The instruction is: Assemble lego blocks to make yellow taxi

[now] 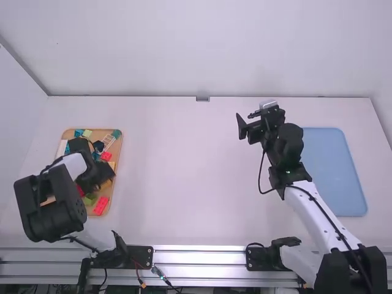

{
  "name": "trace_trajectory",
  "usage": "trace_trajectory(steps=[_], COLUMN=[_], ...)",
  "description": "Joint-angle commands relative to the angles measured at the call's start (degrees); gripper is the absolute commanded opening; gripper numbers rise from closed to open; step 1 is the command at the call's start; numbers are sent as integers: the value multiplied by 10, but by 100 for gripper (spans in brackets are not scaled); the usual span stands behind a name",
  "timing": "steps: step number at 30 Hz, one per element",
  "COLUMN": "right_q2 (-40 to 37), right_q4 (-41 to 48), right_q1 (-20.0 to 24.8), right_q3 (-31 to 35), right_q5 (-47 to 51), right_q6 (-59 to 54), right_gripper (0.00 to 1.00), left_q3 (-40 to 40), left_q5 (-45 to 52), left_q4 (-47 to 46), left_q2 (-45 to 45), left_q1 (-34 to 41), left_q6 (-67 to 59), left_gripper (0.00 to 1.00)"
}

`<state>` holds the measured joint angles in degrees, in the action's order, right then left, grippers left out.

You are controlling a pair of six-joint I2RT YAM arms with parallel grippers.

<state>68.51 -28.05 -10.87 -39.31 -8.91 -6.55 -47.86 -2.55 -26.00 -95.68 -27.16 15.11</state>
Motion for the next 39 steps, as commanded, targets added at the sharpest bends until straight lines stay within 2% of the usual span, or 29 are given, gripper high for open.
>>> trace_trajectory(steps=[1, 3, 13, 15, 22, 25, 31, 35, 37, 39], right_q2=[4, 4, 4, 4, 4, 4, 4, 4, 4, 4], right_q4=[-3, -3, -2, -2, -2, -2, -3, -3, -3, -2], right_q1=[-1, 0, 0, -1, 0, 0, 0, -1, 0, 0], right_q3=[-21, -21, -21, -21, -21, -21, -21, -21, -21, -21], right_q5=[-3, -3, -3, -3, -3, -3, -1, -1, -1, -1], right_q6=[3, 3, 3, 3, 3, 3, 2, 2, 3, 2], right_gripper=[99, 99, 99, 99, 99, 99, 99, 99, 99, 99], left_q3=[13, 13, 11, 8, -3, -24, -81, -129, -165, -190], left_q5=[2, 2, 2, 2, 2, 0, 2, 31, 68, 88], left_q4=[0, -1, 16, 13, 12, -5, -47, -80, -97, -110], left_q2=[-2, -2, -2, -2, -2, 1, 30, 66, 84, 90], left_q1=[1, 2, 2, 0, 0, 2, 3, 17, 43, 63], left_q6=[-6, -6, -19, -21, -37, -43, -47, -111, -165, -189], left_gripper=[80, 80, 58, 51, 50, 43, 41, 38, 33, 32])
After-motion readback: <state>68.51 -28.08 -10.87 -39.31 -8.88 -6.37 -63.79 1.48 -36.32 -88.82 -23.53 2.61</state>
